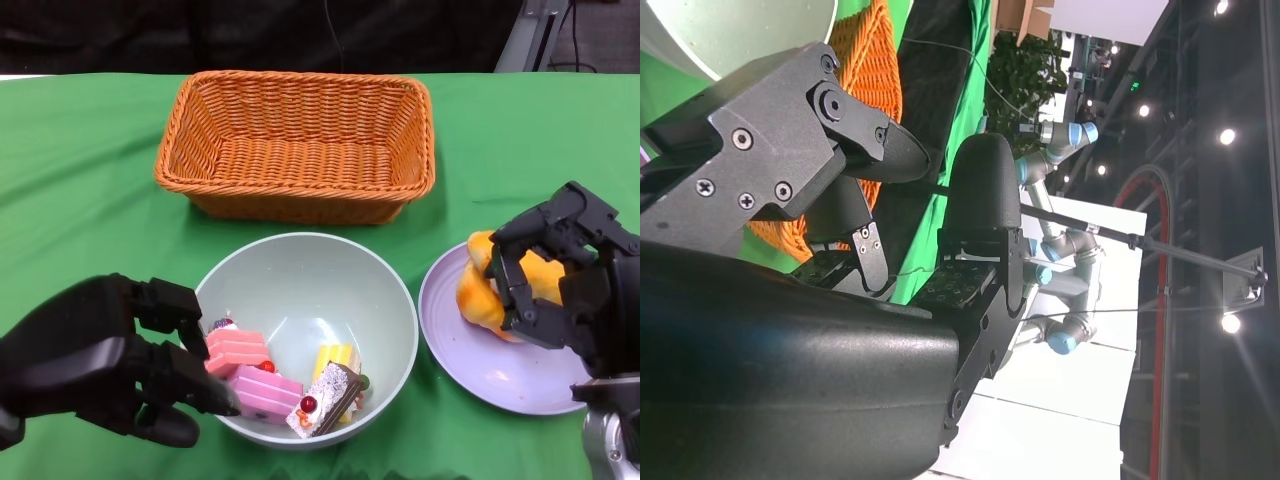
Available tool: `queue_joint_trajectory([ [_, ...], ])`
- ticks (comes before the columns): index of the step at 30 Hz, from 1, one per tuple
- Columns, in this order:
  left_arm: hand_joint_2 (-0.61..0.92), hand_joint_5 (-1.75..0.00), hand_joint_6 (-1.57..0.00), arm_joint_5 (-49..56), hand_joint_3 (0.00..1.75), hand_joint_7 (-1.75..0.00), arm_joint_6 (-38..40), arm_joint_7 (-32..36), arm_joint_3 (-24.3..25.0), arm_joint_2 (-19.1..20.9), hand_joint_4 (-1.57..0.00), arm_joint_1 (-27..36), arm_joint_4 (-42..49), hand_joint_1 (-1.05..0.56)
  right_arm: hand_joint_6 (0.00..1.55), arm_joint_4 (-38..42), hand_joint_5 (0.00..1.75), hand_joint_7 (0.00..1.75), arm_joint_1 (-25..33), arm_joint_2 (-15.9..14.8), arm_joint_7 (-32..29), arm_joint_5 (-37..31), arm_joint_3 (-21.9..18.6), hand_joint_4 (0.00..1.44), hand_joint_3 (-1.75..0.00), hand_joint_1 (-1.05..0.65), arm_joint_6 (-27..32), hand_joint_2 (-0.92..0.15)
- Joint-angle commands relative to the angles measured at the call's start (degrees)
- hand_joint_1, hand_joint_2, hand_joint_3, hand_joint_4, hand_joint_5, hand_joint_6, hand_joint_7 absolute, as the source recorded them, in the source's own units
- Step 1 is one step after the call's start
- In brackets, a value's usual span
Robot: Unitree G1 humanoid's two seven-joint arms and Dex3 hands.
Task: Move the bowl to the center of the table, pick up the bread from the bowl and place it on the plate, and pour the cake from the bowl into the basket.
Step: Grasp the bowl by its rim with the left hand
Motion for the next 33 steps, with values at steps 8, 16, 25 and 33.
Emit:
queue_joint_trajectory([
  [8,0.92,-0.74,-1.1,10.7,0.14,-0.02,5.74,9.11,-0.14,0.98,-0.79,1.45,-5.57,-0.61,0.67,-0.57,1.63,1.32,1.01,-0.13,0.9,1.35,-0.06,0.7,-1.19,-0.02,-1.62,-0.42],
  [16,0.92,-0.71,-1.07,18.72,0.19,0.0,13.39,18.35,-4.61,3.35,-0.77,2.83,-11.33,-0.62,0.67,-0.98,1.61,1.33,1.54,0.09,0.27,0.46,0.22,0.7,-1.2,-0.02,-1.77,-0.41],
  [25,0.92,-0.71,-1.07,21.27,0.19,0.0,20.85,23.38,-14.0,8.14,-0.77,1.75,-14.72,-0.64,0.66,-2.09,1.61,1.33,2.26,0.1,-1.24,-1.34,0.28,0.7,-1.2,-0.04,-1.26,-0.41],
  [33,0.92,-0.75,-1.08,20.39,0.15,0.0,23.77,25.66,-19.57,11.56,-0.77,1.28,-15.22,-0.64,0.65,-2.41,1.63,1.35,2.3,-0.17,-0.85,-0.85,0.42,0.68,-1.21,-0.02,-1.1,-0.42],
])
